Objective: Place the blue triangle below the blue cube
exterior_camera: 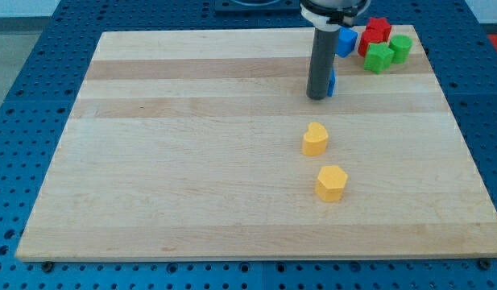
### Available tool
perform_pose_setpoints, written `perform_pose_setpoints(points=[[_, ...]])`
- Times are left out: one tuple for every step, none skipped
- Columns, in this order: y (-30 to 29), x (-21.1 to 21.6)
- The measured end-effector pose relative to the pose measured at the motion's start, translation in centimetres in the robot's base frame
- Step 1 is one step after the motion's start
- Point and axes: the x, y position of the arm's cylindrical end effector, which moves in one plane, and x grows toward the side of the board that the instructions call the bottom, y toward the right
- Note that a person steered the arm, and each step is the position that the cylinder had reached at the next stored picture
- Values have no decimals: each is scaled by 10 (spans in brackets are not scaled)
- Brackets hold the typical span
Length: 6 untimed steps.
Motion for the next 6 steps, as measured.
perform_pose_setpoints(points=[[7, -17], [16, -32], [27, -43], [38, -52], [47, -60], [48, -59]])
